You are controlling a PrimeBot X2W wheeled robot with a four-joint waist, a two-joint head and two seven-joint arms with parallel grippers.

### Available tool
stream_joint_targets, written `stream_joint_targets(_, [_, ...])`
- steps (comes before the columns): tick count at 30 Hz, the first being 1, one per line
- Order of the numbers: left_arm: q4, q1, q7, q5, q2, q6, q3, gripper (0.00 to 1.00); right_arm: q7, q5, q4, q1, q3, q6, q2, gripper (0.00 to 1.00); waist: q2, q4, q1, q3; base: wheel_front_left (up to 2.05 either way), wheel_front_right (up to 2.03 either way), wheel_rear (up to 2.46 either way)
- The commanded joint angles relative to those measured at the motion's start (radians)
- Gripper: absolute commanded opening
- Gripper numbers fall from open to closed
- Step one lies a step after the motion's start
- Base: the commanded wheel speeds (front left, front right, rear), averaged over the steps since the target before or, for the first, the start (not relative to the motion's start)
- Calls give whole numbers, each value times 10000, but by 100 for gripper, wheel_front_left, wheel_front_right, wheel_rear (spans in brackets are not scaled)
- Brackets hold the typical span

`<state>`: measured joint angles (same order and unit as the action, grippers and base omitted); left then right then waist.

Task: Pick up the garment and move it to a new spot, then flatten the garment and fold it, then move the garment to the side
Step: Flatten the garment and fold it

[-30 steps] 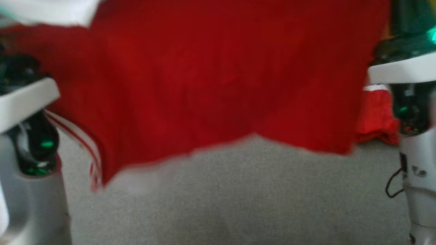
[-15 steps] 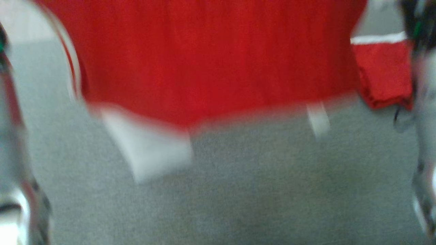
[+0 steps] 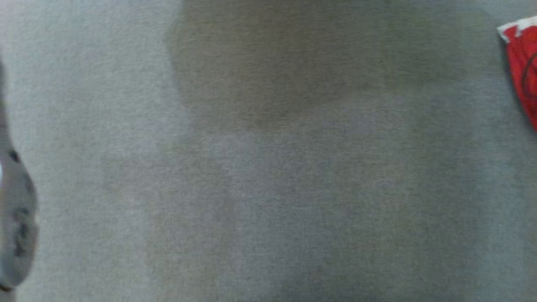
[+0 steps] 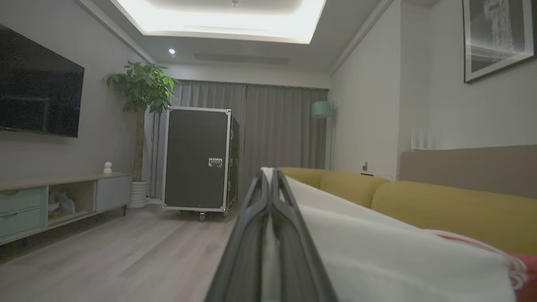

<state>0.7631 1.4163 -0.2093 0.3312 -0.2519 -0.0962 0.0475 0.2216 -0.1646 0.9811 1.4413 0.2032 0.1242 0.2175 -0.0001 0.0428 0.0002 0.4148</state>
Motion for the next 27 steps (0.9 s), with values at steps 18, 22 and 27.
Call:
stream_joint_targets(18, [223,-6482,-521,56,-490,-342,2736,0,-1988,-2292,1586,-4571,4804,65,452,0,1,163,-2,-1794,0,0,0])
stream_joint_targets(22, [130,-7659,-376,322,-874,-343,3385,0,-2732,-3556,562,-5326,5979,65,1156,0,1,44,-2,-2361,0,0,0])
stream_joint_targets(27, [-375,-8616,39,709,-1175,-344,4032,0,-3139,-4740,-427,-5871,6890,65,1928,0,1,-10,-2,-2913,0,0,0])
